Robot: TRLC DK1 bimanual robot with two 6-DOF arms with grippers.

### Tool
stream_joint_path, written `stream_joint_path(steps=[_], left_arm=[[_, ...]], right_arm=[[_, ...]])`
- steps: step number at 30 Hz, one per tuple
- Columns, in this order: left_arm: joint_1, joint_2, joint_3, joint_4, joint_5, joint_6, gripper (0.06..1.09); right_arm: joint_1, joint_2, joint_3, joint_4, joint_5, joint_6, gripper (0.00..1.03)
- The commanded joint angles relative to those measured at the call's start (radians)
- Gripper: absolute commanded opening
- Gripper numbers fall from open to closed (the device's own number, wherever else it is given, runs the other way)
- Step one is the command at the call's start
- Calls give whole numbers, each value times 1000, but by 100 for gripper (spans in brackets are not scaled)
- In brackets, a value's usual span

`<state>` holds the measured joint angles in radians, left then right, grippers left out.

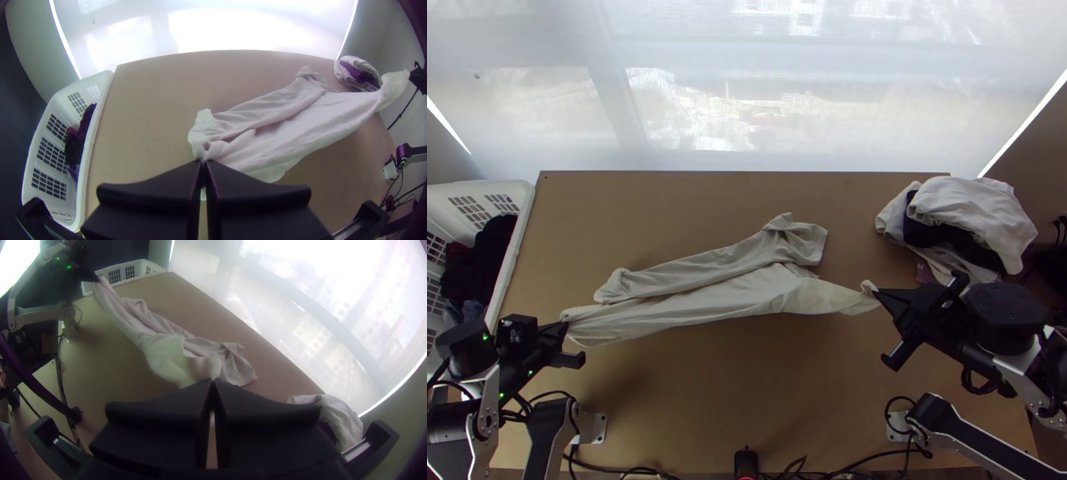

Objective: Fold the t-shirt

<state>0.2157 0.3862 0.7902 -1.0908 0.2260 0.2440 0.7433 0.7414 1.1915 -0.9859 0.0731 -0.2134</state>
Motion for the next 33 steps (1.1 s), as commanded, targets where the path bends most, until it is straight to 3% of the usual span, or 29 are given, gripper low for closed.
stream_joint_path(steps=[1,13,25,33], left_arm=[[-7,-44,17,-54,29,0,9],[-9,59,-65,85,41,11,9],[4,304,-108,345,39,15,9],[30,453,-108,473,39,28,9]], right_arm=[[2,-25,19,-36,1,12,3],[-9,127,-98,210,2,-40,3],[-203,414,-118,510,-90,-107,3],[-279,636,-12,621,-122,-123,3]])
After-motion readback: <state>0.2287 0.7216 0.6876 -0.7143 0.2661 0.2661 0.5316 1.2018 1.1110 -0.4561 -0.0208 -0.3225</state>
